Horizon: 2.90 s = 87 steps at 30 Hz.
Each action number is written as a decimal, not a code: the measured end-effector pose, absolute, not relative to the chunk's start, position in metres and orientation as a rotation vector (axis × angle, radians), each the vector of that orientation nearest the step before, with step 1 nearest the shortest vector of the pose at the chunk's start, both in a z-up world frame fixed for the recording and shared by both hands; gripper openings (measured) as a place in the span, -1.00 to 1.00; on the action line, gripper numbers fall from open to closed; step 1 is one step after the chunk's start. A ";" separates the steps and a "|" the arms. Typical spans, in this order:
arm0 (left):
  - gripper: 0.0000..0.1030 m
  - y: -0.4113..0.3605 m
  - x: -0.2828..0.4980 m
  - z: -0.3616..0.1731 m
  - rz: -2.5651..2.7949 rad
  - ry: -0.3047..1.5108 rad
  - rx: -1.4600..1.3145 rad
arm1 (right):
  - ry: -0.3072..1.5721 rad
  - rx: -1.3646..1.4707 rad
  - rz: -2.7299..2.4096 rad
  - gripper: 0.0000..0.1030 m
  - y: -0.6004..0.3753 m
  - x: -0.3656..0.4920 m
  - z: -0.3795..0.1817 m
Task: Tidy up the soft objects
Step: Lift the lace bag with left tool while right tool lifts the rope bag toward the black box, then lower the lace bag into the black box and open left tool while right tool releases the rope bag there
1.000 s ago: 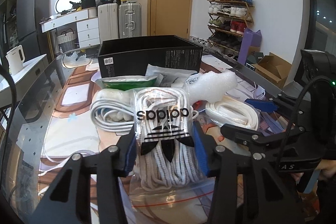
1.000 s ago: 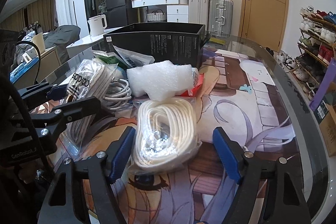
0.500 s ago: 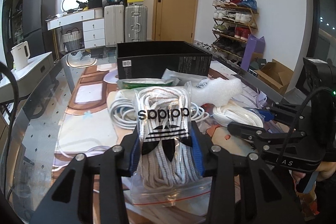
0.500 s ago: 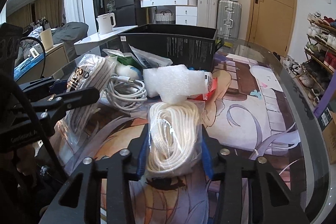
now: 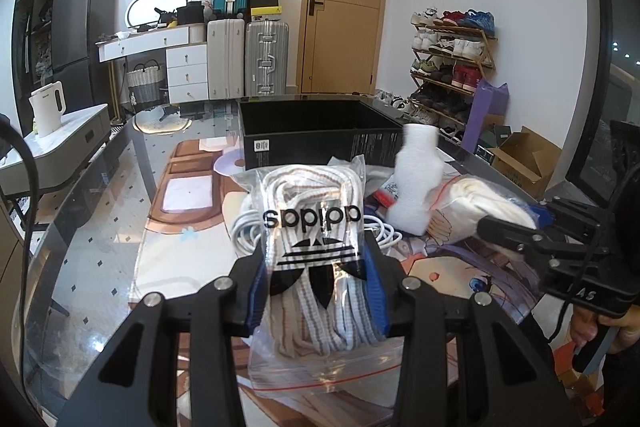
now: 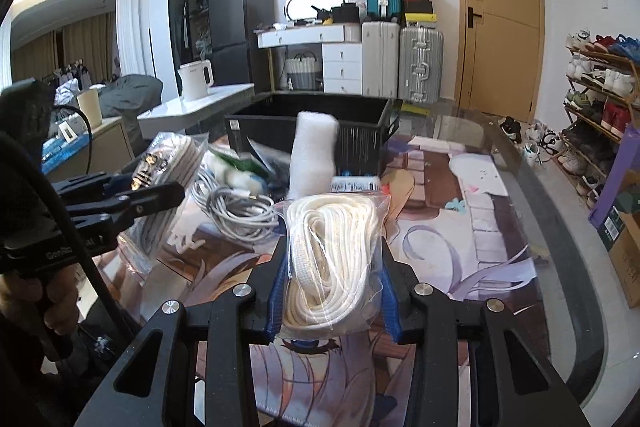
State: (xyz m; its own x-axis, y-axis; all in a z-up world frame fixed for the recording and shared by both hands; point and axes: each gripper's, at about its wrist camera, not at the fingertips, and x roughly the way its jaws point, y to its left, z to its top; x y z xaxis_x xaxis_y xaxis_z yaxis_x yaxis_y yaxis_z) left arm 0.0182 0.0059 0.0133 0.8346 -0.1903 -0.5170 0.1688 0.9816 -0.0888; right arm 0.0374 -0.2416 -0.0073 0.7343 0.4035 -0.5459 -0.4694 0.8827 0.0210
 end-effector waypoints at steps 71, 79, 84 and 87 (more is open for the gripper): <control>-0.21 0.020 0.153 0.084 -0.211 0.508 -0.012 | 0.599 -0.214 0.550 -0.24 -0.186 0.174 0.061; -0.21 0.026 0.179 0.083 -0.172 0.480 -0.051 | 0.594 -0.220 0.548 -0.24 -0.182 0.189 0.056; -0.21 0.026 0.193 0.077 -0.162 0.474 -0.076 | 0.597 -0.224 0.550 -0.24 -0.180 0.195 0.056; -0.21 0.021 0.198 0.071 -0.171 0.480 -0.067 | 0.597 -0.235 0.549 -0.24 -0.178 0.198 0.054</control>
